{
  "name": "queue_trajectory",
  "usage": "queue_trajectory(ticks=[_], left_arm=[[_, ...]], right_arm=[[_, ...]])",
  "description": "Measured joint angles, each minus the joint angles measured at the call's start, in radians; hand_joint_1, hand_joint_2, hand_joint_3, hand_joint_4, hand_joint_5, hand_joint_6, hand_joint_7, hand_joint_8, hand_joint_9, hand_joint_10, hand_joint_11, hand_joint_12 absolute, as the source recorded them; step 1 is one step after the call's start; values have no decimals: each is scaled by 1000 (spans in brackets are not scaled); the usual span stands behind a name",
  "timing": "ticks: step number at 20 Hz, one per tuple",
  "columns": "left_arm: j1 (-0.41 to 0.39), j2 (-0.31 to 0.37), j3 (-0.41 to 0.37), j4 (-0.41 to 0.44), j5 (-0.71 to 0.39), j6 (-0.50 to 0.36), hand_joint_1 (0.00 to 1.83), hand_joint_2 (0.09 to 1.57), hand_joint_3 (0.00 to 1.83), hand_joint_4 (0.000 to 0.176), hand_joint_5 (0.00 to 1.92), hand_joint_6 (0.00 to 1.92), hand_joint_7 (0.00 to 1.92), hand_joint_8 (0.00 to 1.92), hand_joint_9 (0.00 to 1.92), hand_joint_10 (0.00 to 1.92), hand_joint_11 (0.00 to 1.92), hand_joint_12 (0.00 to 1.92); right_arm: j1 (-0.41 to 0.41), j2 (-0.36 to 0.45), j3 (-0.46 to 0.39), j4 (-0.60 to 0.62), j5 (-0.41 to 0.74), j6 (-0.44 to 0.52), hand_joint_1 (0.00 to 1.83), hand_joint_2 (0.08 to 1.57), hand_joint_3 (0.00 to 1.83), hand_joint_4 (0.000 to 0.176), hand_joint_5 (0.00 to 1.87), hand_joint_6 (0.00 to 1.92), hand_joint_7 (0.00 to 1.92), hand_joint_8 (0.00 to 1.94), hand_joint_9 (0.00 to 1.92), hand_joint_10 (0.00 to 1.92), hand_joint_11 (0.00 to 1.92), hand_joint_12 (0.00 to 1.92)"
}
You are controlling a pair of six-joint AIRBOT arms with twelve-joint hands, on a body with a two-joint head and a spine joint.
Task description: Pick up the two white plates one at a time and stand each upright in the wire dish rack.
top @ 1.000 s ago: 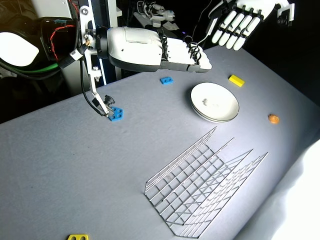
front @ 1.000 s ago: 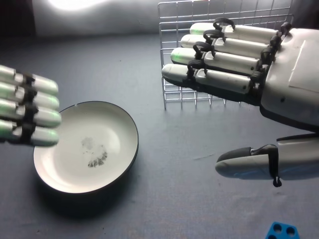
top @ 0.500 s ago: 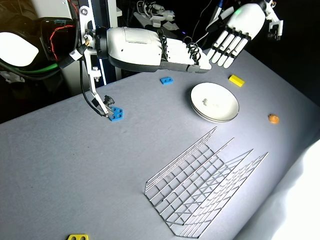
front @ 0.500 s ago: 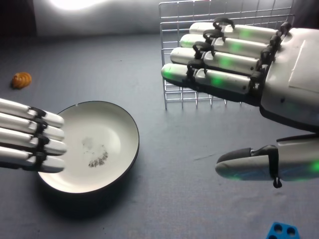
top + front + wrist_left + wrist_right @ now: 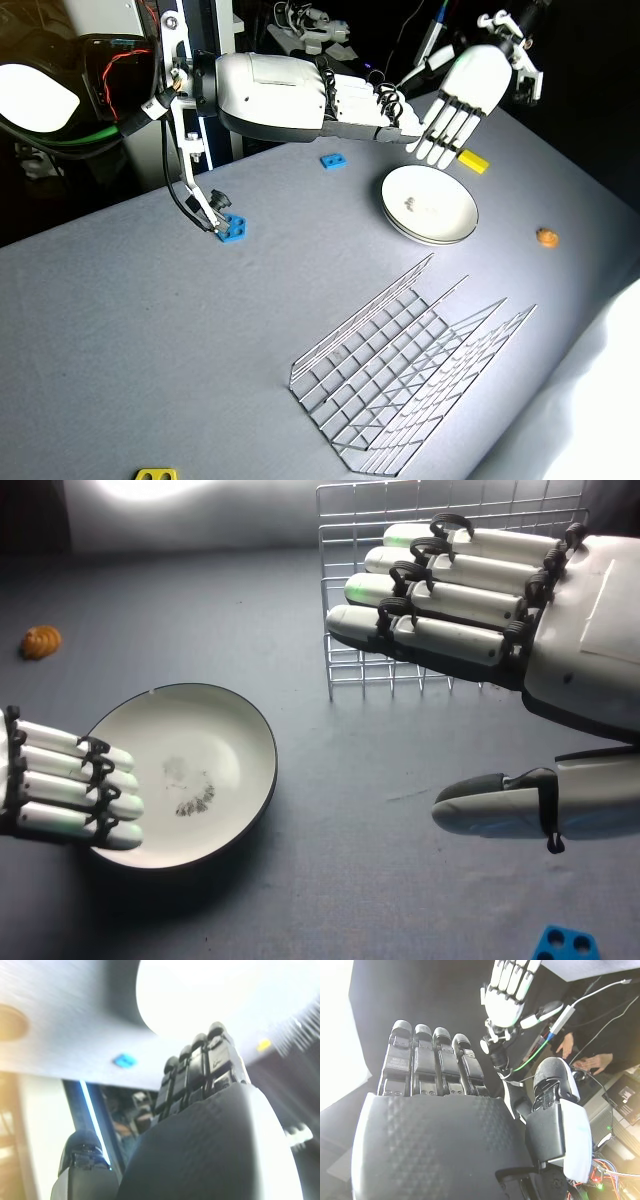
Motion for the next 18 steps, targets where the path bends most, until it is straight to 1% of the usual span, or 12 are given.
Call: queue_trajectory(ticks=[2,10,15,18], left_arm=[[18,-13,6,-21,30,-1,0,1024,0,0,0,0,0,0,0,0,0,0],[29,-46,20,-25,93,-13,0,1025,0,0,0,0,0,0,0,0,0,0],[32,-52,21,-27,126,-27,0,1021,0,0,0,0,0,0,0,0,0,0],[34,-63,27,-25,138,-32,0,1022,0,0,0,0,0,0,0,0,0,0]], right_arm=[[0,0,0,-1,0,0,0,1167,0,0,0,0,0,0,0,0,0,0],[0,-1,0,0,-1,0,0,1171,2,0,0,0,0,0,0,0,0,0],[-15,-47,6,3,8,-4,0,1143,0,0,0,0,0,0,0,0,0,0],[-32,-65,18,1,28,-28,0,1137,0,0,0,0,0,0,0,0,0,0]])
